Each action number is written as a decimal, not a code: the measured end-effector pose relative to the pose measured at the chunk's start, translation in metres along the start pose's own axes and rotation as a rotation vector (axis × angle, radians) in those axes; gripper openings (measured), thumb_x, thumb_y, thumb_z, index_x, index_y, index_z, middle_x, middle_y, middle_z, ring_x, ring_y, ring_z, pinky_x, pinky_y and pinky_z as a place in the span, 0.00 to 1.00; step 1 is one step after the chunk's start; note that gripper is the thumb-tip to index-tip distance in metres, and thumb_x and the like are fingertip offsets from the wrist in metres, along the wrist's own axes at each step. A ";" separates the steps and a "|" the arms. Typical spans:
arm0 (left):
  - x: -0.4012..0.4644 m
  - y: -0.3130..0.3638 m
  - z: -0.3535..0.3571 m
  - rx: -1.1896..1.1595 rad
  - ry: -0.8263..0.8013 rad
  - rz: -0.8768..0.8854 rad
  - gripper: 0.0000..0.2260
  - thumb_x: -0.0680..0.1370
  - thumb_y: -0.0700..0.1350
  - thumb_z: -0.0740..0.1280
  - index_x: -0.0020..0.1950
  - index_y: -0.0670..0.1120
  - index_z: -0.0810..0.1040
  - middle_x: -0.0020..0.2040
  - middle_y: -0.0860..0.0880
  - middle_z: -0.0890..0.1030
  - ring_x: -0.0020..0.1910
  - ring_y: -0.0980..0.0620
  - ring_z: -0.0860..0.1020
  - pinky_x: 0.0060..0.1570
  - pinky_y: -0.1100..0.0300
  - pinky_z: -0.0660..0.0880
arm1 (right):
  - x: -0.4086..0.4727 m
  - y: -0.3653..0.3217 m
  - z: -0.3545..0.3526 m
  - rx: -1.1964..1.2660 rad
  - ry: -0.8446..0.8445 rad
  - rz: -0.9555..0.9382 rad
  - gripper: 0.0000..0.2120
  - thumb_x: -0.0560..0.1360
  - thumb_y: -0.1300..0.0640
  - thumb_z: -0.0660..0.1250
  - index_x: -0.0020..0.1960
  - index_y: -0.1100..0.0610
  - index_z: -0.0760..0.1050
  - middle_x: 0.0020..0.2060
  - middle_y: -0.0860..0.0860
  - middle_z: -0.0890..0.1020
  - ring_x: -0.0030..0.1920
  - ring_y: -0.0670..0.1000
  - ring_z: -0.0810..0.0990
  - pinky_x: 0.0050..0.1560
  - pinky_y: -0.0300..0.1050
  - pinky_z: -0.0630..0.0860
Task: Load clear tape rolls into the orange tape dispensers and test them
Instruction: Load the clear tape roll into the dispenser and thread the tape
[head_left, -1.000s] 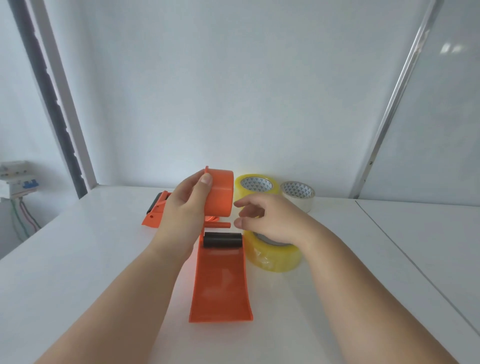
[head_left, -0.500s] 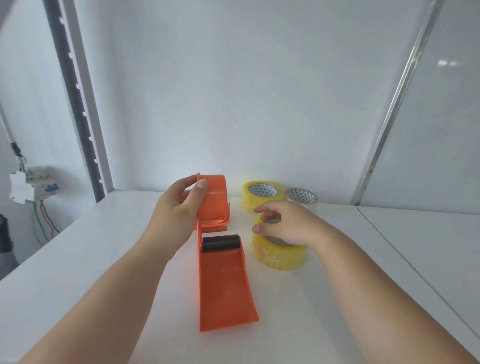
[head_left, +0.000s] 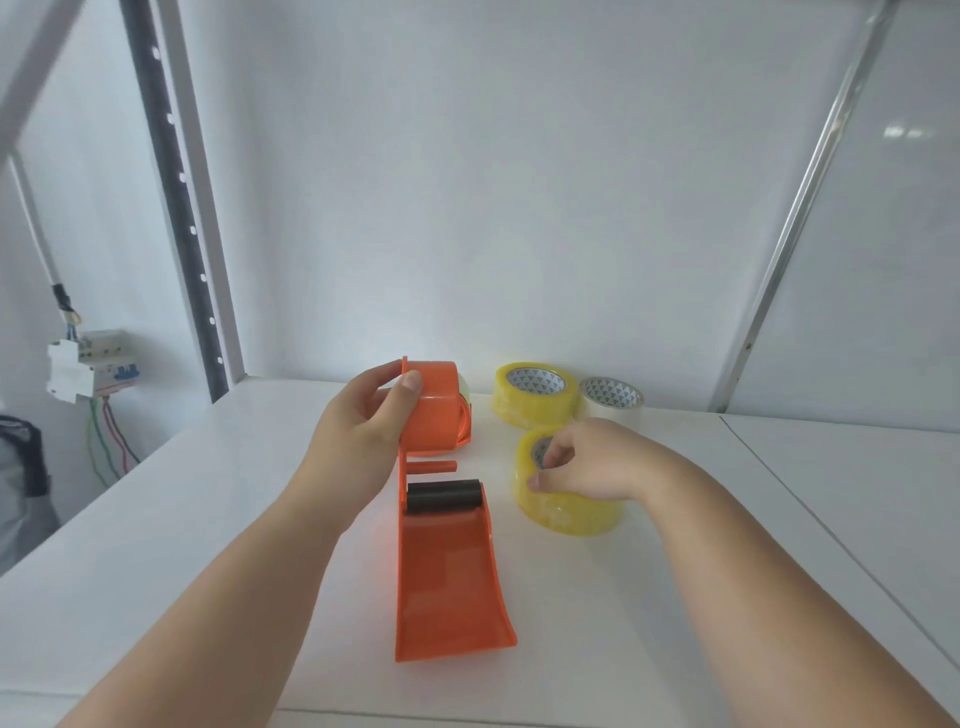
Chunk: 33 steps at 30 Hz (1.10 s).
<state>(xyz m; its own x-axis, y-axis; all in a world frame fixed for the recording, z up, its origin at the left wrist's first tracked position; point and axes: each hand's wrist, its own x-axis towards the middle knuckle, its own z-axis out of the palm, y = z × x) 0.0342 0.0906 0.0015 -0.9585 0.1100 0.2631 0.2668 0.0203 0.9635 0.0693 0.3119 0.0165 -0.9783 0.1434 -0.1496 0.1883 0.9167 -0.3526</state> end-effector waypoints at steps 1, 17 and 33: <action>0.000 0.000 0.000 0.002 0.000 0.003 0.15 0.79 0.55 0.62 0.64 0.53 0.75 0.50 0.57 0.83 0.46 0.60 0.82 0.57 0.57 0.75 | 0.001 -0.001 0.003 0.006 0.002 0.009 0.20 0.69 0.40 0.69 0.37 0.58 0.77 0.34 0.51 0.77 0.37 0.53 0.77 0.37 0.46 0.71; -0.013 0.005 -0.001 -0.024 -0.001 -0.021 0.14 0.79 0.53 0.62 0.63 0.52 0.76 0.49 0.56 0.83 0.46 0.61 0.82 0.58 0.56 0.75 | 0.002 -0.016 -0.003 0.299 0.310 0.081 0.16 0.69 0.55 0.65 0.27 0.57 0.63 0.23 0.50 0.66 0.25 0.52 0.65 0.29 0.41 0.60; -0.012 0.008 0.005 -0.026 0.001 -0.038 0.24 0.69 0.63 0.63 0.60 0.54 0.78 0.53 0.55 0.82 0.53 0.59 0.80 0.63 0.53 0.73 | -0.034 -0.027 0.031 0.876 0.270 -0.427 0.17 0.68 0.73 0.64 0.48 0.53 0.76 0.42 0.45 0.84 0.47 0.45 0.81 0.51 0.41 0.75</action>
<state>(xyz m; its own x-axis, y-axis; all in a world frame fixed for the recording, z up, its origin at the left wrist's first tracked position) 0.0480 0.0944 0.0061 -0.9680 0.1085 0.2263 0.2276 -0.0011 0.9738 0.0999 0.2708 0.0023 -0.9451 0.0463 0.3235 -0.2912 0.3303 -0.8978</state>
